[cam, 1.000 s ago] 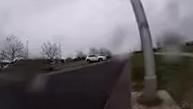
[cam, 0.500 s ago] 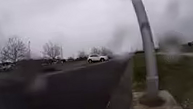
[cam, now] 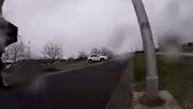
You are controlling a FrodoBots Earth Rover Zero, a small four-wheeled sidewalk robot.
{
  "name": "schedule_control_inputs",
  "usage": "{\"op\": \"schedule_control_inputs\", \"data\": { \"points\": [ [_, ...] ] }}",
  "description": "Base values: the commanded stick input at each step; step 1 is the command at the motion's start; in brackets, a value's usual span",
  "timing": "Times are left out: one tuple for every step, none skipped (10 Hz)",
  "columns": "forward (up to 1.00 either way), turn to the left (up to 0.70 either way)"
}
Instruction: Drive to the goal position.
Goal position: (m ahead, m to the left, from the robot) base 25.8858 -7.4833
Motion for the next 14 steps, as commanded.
{"op": "schedule_control_inputs", "data": {
  "points": [
    [0.00,0.00],
    [0.00,0.00],
    [0.12,0.00],
    [0.56,0.00],
    [0.99,0.00],
    [0.00,0.00],
    [0.00,0.00],
    [0.00,0.00],
    [0.00,0.00],
    [0.00,0.00],
    [0.00,0.00],
    [0.00,0.00],
    [0.00,0.00],
    [0.00,0.00]
  ]
}}
